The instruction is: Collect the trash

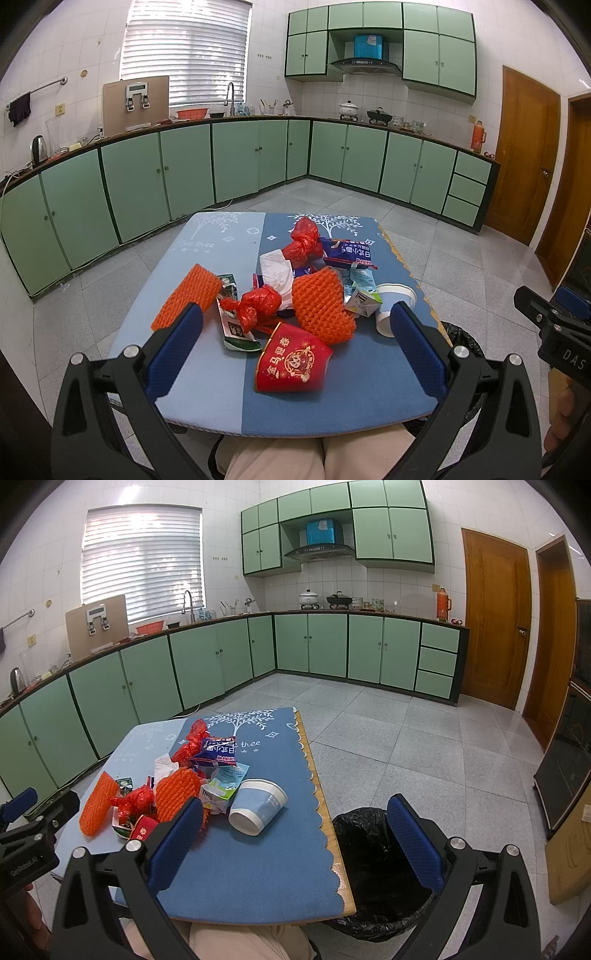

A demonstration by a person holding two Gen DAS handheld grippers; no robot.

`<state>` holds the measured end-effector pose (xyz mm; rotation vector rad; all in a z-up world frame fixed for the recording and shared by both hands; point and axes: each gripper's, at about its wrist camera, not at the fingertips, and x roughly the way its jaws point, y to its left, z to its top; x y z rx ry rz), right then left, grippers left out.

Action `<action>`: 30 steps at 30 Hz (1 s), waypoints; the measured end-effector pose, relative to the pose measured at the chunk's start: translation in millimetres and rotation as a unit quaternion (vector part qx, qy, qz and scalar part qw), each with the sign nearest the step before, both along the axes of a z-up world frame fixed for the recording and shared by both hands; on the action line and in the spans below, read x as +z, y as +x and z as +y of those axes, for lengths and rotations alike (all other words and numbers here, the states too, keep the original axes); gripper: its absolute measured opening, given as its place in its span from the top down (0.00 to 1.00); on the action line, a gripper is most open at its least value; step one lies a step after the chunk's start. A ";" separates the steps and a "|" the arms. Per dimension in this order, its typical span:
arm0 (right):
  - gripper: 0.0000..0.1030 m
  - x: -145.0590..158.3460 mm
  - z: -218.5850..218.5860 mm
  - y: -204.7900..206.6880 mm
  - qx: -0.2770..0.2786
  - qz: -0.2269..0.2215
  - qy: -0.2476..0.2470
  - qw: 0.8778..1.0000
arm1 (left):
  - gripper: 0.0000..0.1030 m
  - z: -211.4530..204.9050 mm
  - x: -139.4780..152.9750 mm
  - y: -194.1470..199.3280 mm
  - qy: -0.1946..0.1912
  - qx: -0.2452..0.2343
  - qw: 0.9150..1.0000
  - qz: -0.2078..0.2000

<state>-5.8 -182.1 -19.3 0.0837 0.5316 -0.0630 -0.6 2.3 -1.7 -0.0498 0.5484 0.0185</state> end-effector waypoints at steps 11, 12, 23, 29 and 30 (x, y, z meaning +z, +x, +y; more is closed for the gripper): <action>0.06 1.1 0.1 -0.9 0.000 0.000 0.000 1.000 | 0.05 -0.3 -1.4 2.3 0.000 0.001 1.000 0.000; 0.06 1.2 0.2 -1.0 0.000 0.000 -0.001 1.000 | 0.05 -0.3 -1.3 2.4 0.000 0.001 1.000 0.000; 0.06 1.3 0.9 -1.0 0.000 0.000 -0.001 1.000 | 0.05 -0.3 -1.5 2.6 -0.001 0.000 1.000 0.000; 0.06 1.4 1.2 -1.2 0.000 0.000 -0.002 1.000 | 0.05 -0.3 -1.2 2.7 0.000 0.001 1.000 0.000; 0.06 1.3 1.2 -1.1 0.000 0.000 -0.002 1.000 | 0.05 -0.4 -1.0 2.5 0.000 0.001 1.000 0.000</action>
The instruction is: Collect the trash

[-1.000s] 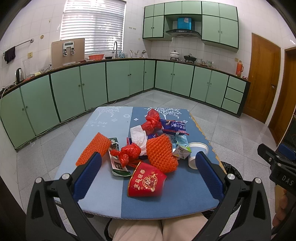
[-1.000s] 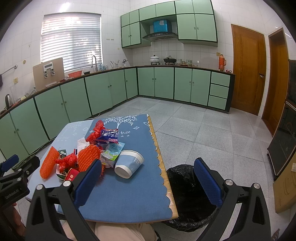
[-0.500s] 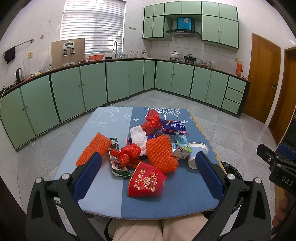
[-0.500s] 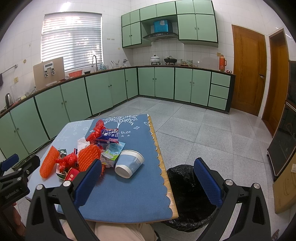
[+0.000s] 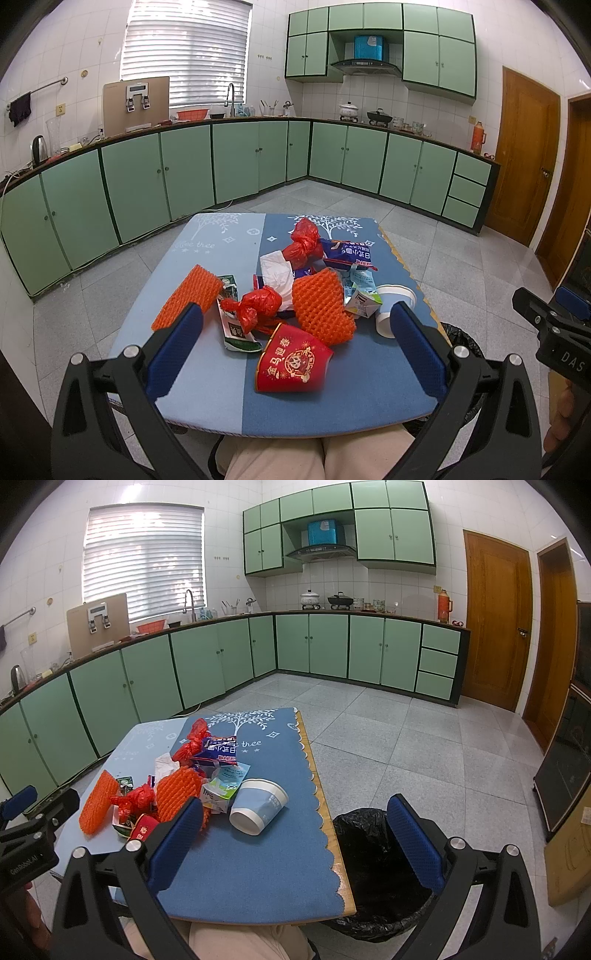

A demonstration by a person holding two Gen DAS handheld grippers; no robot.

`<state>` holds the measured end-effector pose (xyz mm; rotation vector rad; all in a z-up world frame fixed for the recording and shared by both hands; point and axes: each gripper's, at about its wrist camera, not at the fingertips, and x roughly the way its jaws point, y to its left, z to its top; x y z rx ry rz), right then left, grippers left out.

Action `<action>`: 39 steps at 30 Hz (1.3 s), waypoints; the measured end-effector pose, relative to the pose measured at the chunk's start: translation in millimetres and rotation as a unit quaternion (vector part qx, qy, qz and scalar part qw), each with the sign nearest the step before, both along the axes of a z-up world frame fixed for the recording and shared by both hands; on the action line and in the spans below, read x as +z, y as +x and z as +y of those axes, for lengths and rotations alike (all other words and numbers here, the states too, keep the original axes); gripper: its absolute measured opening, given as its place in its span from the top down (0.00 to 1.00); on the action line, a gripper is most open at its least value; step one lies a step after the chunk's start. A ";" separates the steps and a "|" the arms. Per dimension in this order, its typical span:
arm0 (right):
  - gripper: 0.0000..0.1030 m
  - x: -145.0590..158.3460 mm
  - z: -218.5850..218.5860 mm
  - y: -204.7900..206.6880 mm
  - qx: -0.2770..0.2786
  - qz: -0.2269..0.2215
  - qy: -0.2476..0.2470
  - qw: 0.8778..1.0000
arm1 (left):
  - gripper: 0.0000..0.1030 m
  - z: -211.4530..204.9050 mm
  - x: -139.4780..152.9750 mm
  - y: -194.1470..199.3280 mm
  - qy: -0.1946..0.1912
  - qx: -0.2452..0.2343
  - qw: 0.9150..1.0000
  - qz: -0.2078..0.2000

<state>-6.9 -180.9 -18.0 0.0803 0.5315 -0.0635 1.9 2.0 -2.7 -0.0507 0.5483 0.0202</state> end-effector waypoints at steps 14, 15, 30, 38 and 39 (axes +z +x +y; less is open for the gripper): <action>0.06 -0.2 0.6 0.3 0.000 0.000 0.000 1.000 | 0.05 0.0 0.1 0.1 0.000 0.000 1.000 0.000; 0.06 -0.2 0.8 0.4 0.000 0.000 -0.001 1.000 | 0.05 0.0 0.3 -0.1 0.000 0.000 1.000 0.000; 0.06 0.4 2.0 -0.5 0.000 0.001 -0.001 1.000 | 0.05 1.9 -2.5 1.8 -0.001 0.001 1.000 0.000; 0.06 -5.5 0.8 7.6 0.001 0.007 -0.001 1.000 | 0.05 6.5 -7.4 5.3 -0.002 0.005 1.000 0.002; 0.06 -7.6 0.1 10.3 0.000 0.010 0.001 1.000 | 0.05 8.8 -9.0 7.3 -0.005 0.007 1.000 0.002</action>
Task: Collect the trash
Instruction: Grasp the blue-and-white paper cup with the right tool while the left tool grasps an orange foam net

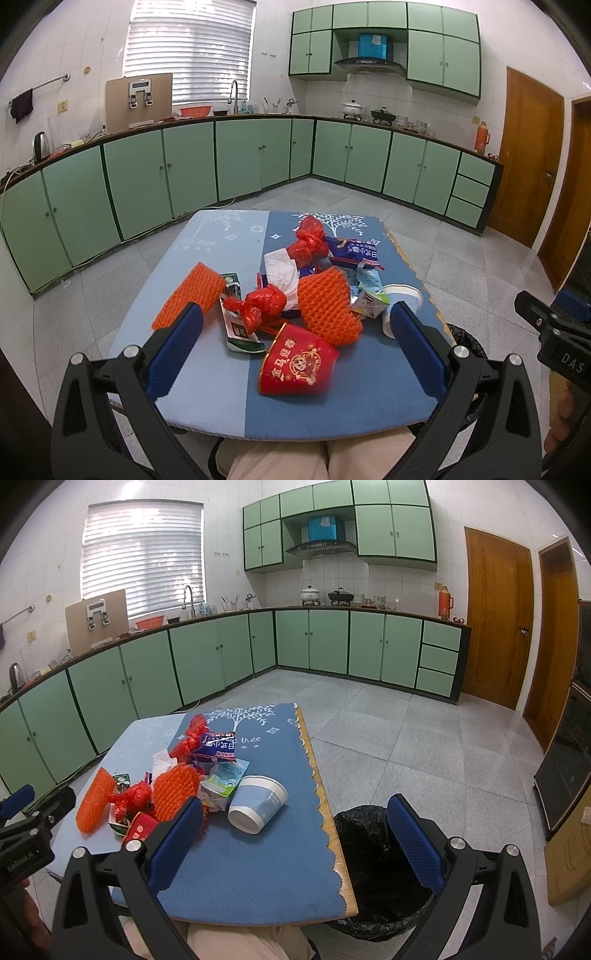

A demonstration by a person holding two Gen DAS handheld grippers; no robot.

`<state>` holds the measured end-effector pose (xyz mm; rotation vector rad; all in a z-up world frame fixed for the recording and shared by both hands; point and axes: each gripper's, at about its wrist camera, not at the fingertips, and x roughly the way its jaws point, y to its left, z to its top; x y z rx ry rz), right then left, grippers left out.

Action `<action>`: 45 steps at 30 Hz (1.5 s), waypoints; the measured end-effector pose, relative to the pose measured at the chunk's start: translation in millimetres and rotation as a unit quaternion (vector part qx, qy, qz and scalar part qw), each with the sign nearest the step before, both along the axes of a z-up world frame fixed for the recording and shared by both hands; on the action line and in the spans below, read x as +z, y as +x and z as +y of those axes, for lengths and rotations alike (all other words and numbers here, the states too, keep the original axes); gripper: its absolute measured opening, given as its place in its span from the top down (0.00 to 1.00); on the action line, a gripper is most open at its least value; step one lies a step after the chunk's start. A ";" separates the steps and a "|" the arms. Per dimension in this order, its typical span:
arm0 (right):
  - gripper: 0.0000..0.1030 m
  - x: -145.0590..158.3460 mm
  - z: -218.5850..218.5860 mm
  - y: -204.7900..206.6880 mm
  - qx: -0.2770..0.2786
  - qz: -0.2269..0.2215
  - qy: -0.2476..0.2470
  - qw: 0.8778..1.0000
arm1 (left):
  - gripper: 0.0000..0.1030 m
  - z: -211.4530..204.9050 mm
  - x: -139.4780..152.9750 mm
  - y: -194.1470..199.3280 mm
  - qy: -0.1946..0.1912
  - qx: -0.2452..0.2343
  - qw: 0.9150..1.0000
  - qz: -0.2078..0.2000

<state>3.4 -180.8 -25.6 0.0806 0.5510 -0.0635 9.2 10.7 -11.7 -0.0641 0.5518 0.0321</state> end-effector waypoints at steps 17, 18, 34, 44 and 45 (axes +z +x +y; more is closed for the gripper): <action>0.08 -83.5 26.1 94.3 0.040 0.054 0.017 0.998 | 0.05 25.6 -62.8 56.6 0.019 0.025 1.000 0.003; 0.08 -88.6 27.8 99.5 0.039 0.058 0.017 0.997 | 0.05 26.2 -65.2 59.4 0.019 0.025 0.999 0.004; 0.09 -138.2 54.0 154.6 0.023 0.119 -0.007 0.993 | 0.05 40.2 -81.1 89.5 0.009 0.029 0.999 0.032; 0.37 -139.3 46.1 156.5 0.058 0.124 0.033 0.990 | 0.05 30.3 -81.3 95.1 0.007 0.014 0.999 0.033; 0.38 -138.3 44.6 155.1 0.061 0.122 0.034 0.990 | 0.05 28.7 -81.0 95.7 0.007 0.012 0.999 0.033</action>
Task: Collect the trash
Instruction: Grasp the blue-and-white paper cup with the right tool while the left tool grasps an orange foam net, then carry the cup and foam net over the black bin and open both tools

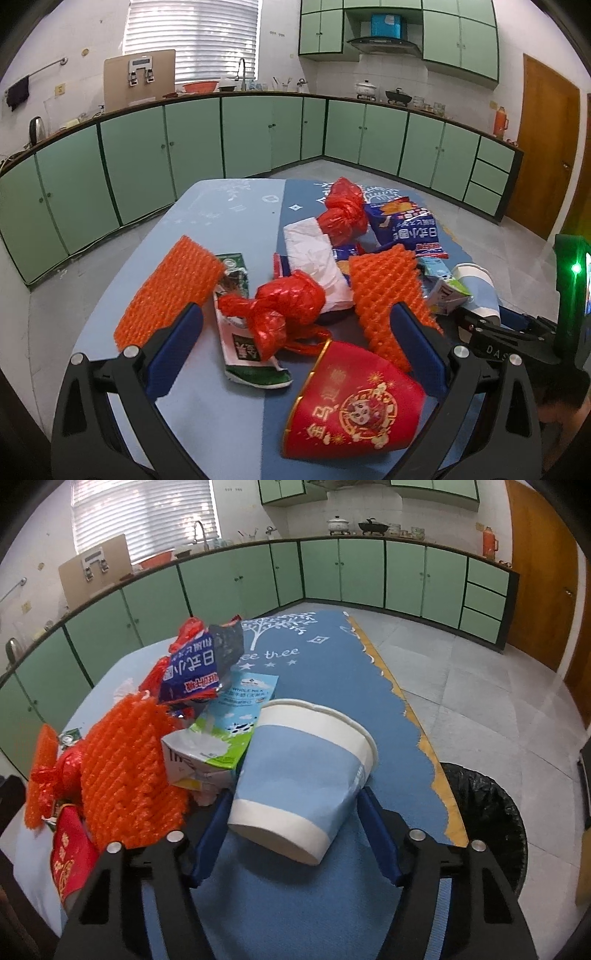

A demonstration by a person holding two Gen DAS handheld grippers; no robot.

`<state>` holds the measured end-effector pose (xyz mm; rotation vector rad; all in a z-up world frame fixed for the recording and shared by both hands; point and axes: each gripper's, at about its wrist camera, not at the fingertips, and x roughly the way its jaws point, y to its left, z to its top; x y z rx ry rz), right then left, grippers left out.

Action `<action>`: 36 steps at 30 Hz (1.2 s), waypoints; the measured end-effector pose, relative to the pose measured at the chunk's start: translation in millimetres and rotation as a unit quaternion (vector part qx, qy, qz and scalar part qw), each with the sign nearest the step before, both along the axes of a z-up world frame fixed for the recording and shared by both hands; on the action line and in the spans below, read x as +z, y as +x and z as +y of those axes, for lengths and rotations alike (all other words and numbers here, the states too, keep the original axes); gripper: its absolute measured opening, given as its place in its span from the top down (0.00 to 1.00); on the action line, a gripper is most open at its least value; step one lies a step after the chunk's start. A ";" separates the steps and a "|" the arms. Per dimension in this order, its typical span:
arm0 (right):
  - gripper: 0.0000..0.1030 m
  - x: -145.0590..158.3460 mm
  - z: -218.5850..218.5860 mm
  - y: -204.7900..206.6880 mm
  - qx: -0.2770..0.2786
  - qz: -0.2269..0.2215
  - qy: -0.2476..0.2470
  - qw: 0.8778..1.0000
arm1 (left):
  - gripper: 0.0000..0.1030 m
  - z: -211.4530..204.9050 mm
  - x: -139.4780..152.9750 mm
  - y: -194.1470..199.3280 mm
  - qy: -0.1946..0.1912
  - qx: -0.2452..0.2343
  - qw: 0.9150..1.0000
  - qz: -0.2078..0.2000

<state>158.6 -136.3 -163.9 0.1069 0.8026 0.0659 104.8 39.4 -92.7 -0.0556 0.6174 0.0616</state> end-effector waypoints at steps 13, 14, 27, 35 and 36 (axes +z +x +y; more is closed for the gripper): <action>0.46 8.3 -15.8 -22.2 0.030 -0.006 -0.002 1.000 | 0.05 -51.4 -7.9 27.3 -0.018 -0.070 0.997 0.012; 0.47 9.3 -17.5 -23.2 0.029 -0.007 -0.001 1.000 | 0.06 -53.9 -9.8 30.2 -0.018 -0.072 0.997 0.013; 0.46 8.9 -27.0 -25.1 0.025 -0.007 -0.003 1.000 | 0.66 -58.3 -33.4 58.2 -0.042 -0.090 0.994 0.053; 0.46 18.7 -29.2 -31.8 0.025 -0.025 0.003 0.999 | 0.86 -44.5 -5.4 38.2 -0.055 -0.076 0.996 -0.007; 0.46 21.6 -30.4 -33.6 0.024 -0.030 0.005 0.999 | 0.86 -44.3 -1.3 34.8 -0.055 -0.075 0.996 -0.015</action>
